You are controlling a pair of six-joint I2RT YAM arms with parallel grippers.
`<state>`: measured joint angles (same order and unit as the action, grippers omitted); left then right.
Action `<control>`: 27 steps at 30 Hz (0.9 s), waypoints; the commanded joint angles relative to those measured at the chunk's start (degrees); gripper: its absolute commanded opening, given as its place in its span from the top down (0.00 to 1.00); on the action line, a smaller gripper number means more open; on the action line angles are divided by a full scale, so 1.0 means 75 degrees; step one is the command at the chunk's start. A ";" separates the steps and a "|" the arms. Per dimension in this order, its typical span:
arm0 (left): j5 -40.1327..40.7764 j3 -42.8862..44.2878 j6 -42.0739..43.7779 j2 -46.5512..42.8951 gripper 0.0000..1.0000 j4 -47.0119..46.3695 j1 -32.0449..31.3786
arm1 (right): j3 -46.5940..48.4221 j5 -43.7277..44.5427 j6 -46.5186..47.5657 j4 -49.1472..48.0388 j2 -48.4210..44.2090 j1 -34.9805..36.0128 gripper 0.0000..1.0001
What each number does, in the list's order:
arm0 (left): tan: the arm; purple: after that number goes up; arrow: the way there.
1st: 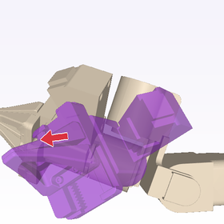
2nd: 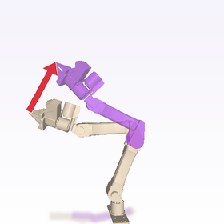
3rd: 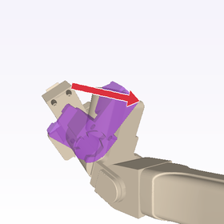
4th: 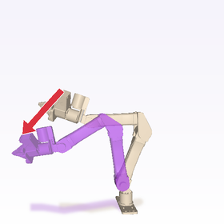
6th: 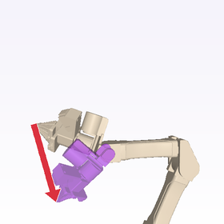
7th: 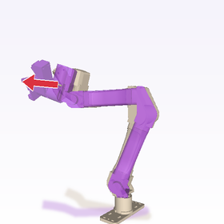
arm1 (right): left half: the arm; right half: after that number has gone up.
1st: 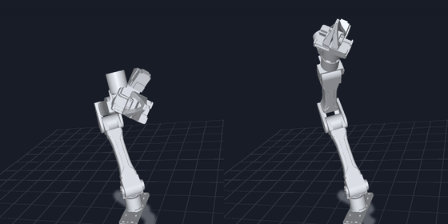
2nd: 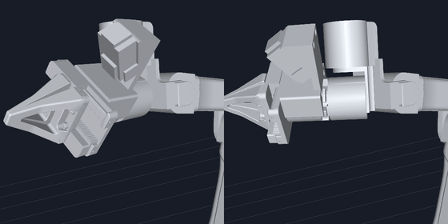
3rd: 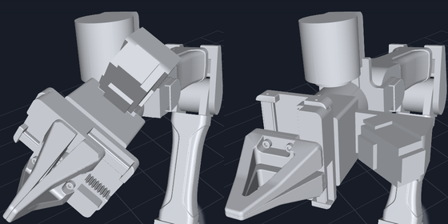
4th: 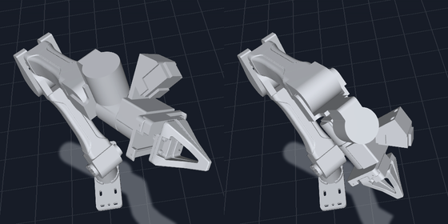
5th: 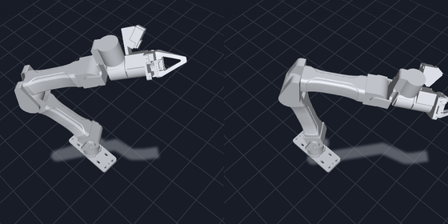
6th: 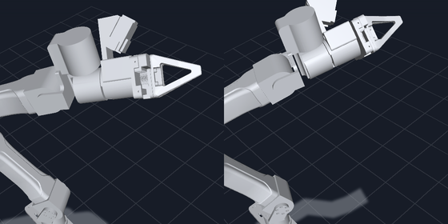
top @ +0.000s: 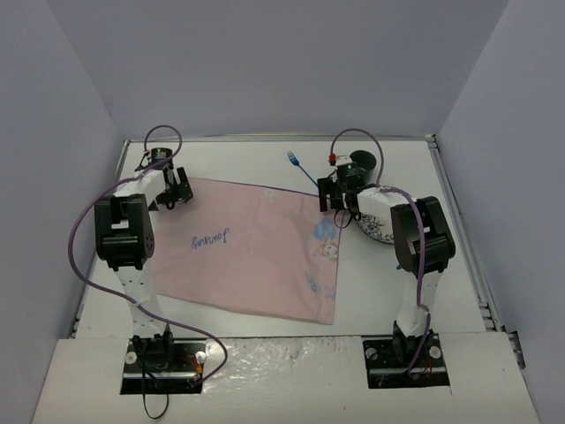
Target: Set the dinner table for one person
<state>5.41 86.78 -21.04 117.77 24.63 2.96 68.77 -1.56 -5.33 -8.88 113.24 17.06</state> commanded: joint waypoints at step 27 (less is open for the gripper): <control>0.0613 0.3589 0.1261 0.2139 1.00 0.1301 -0.0067 | -0.1143 0.0598 -0.1907 -0.0082 -0.0982 -0.0012 1.00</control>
<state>6.94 107.08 -16.04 130.88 32.09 2.15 63.29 -3.43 -15.34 -13.67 110.62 17.31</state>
